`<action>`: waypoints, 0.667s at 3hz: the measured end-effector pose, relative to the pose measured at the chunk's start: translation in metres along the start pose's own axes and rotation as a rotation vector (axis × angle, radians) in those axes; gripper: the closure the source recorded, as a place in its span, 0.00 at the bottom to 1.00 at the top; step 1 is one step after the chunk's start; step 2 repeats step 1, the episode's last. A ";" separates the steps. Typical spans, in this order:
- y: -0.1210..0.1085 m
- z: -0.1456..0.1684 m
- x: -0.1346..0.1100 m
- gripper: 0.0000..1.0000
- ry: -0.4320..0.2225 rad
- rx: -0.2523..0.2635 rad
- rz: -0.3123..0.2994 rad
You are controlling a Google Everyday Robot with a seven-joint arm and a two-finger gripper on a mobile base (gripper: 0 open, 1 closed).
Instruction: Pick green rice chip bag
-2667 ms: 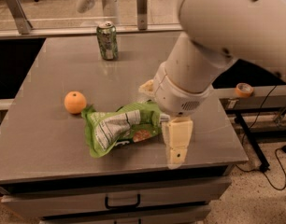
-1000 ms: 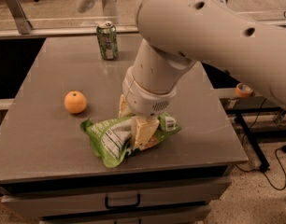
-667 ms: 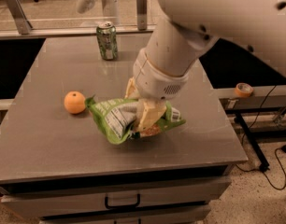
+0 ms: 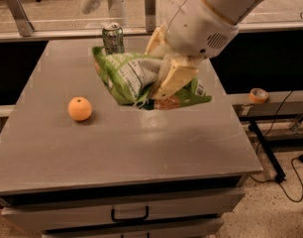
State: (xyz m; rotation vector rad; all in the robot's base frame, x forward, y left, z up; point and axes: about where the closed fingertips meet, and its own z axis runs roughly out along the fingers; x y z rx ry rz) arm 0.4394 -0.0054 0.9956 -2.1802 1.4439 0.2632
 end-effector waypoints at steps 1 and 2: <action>-0.004 -0.007 -0.005 1.00 -0.008 0.018 -0.006; -0.004 -0.007 -0.005 1.00 -0.008 0.018 -0.006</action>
Offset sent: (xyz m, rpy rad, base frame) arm 0.0000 0.0000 0.0000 0.0000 0.0000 0.0000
